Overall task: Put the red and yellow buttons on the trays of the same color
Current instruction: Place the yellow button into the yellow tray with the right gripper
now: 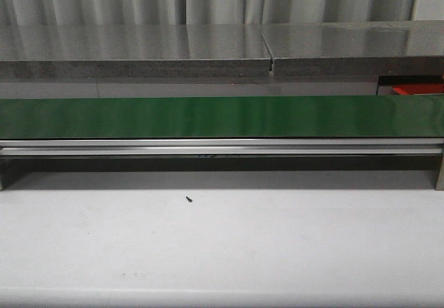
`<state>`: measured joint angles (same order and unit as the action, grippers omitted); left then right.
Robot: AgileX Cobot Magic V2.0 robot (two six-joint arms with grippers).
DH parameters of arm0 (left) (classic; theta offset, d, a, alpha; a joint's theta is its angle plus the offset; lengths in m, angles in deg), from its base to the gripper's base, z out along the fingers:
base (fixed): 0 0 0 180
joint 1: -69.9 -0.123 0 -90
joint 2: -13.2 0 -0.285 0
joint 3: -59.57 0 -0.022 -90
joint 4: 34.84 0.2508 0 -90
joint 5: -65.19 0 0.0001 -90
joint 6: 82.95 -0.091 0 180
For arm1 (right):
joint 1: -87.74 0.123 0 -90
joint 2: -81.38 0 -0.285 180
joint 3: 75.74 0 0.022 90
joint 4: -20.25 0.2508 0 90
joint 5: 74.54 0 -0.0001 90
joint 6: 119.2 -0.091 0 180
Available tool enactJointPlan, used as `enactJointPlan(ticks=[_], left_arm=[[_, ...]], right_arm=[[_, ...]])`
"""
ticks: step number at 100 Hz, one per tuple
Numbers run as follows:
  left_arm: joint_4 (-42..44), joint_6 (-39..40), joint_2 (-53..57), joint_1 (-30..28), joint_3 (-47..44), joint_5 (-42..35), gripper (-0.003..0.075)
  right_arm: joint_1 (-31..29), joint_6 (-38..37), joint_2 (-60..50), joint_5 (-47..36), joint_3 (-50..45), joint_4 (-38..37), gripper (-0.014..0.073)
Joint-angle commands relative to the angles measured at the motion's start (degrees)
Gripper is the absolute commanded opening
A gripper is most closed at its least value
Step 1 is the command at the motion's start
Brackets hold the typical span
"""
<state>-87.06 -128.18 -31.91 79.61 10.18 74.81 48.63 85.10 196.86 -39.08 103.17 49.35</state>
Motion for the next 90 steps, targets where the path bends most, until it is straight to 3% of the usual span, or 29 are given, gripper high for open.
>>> enactJointPlan(ticks=[1,48,60,77,90], left_arm=[[-1.05,-0.17,-0.07,-0.19,1.64,-2.6,-0.0019],[-1.05,-0.17,-0.07,-0.19,1.64,-2.6,-0.0019],[-1.05,-0.17,-0.07,-0.19,1.64,-2.6,-0.0019],[-1.05,-0.17,-0.07,-0.19,1.64,-2.6,-0.0019],[-1.05,-0.17,-0.07,-0.19,1.64,-2.6,-0.0019]], right_arm=[[0.1,0.93,-1.01,-3.82,1.8,1.77,0.0062],[0.1,1.35,2.18,-6.09,1.8,1.77,0.0092],[0.1,1.99,2.18,-5.88,1.8,1.77,0.0218],[0.1,2.11,1.98,-5.8,1.8,2.17,0.0508],[0.1,2.11,0.54,-6.07,1.86,4.0,0.0583]])
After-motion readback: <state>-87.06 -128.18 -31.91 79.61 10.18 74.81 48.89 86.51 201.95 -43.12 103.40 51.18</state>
